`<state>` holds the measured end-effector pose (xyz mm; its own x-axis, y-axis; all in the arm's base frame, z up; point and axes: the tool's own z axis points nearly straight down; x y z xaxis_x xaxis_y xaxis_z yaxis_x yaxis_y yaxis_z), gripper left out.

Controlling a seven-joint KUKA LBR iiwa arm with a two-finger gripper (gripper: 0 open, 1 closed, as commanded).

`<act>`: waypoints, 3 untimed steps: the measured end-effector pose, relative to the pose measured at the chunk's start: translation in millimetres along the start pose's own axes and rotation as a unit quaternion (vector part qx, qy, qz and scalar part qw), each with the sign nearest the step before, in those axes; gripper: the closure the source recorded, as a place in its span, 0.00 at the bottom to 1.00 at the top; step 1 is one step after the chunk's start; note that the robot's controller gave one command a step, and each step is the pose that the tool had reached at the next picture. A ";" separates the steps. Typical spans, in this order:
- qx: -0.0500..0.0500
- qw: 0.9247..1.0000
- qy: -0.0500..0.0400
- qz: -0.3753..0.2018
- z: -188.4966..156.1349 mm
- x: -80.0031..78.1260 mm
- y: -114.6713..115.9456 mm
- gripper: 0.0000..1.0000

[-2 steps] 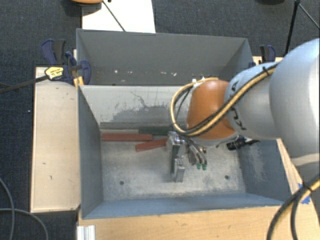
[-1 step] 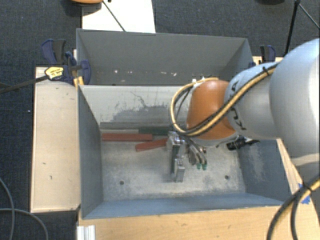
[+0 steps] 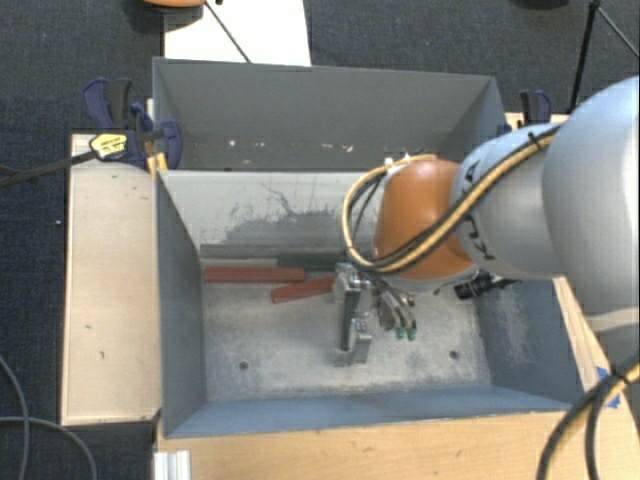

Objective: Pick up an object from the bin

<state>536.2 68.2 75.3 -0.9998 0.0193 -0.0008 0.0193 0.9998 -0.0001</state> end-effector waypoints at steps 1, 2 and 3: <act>0.000 0.969 -0.002 -0.248 2.1 -24.4 -57.0 1.00; 0.000 0.969 -0.002 -0.248 2.1 -24.3 -56.9 0.00; 0.000 0.969 -0.002 -0.247 2.1 -24.3 -56.9 0.00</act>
Offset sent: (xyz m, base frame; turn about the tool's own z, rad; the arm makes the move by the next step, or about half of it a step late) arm 0.0000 0.0000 0.0000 0.0000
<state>559.4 10.8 73.2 -0.8867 -0.4623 -0.0044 -0.4623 0.8867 -0.0005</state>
